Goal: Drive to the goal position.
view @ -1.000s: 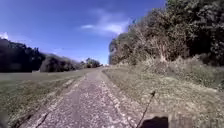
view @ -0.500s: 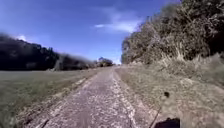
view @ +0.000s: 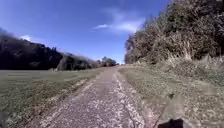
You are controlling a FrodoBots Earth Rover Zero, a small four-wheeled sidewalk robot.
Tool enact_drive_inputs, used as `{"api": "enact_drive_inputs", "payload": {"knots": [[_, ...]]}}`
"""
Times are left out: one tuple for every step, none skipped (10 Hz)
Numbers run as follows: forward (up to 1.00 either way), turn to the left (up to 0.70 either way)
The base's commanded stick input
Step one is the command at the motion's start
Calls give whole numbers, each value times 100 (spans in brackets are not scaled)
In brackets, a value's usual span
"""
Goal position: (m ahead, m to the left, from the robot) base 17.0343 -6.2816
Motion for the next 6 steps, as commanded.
{"api": "enact_drive_inputs", "payload": {"knots": [[50, 0], [50, 0], [50, 0], [50, 0], [50, 0], [50, 0]]}}
